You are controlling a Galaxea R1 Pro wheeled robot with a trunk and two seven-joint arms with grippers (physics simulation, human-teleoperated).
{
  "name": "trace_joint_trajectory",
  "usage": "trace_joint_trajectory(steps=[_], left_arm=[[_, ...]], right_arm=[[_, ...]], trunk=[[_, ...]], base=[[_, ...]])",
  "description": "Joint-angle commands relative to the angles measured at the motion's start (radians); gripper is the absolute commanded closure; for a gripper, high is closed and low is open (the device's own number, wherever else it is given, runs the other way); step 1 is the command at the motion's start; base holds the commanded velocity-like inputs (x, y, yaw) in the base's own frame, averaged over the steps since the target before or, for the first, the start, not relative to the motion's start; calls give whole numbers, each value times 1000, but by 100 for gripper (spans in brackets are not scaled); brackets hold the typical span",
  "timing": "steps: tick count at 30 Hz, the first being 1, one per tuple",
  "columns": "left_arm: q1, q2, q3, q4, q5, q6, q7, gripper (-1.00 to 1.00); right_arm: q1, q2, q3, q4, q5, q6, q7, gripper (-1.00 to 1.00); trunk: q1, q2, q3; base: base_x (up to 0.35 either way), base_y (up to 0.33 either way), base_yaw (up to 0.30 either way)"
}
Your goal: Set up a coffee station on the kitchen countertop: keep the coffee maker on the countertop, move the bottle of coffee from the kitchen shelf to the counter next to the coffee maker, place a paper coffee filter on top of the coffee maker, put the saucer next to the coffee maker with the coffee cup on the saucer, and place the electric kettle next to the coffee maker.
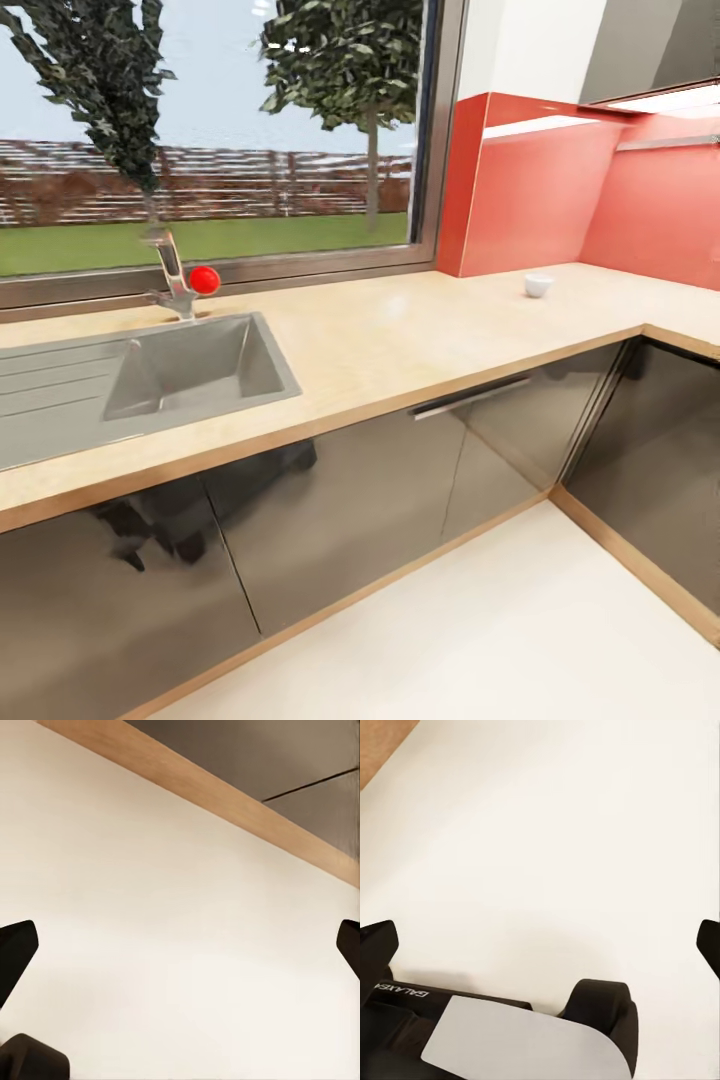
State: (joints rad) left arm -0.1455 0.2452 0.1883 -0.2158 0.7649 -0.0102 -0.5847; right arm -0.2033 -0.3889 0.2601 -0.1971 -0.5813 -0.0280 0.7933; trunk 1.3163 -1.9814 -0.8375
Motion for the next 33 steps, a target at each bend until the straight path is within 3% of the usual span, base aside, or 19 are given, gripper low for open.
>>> trace_joint_trajectory(steps=[1,16,33], left_arm=[[0,0,0,1,4,-1,-4,-100],[0,0,-1,1,4,-1,-4,-100],[0,-11,-1,1,4,-10,-4,-100]], right_arm=[[-1,0,8,1,-8,-3,1,-100],[-1,2,8,22,-8,-63,1,-100],[-1,3,10,22,-8,-66,1,-100]], trunk=[[0,0,-1],[0,0,9],[0,0,9]], base=[[13,-258,-62],[2,-64,-175],[0,-282,-8]])
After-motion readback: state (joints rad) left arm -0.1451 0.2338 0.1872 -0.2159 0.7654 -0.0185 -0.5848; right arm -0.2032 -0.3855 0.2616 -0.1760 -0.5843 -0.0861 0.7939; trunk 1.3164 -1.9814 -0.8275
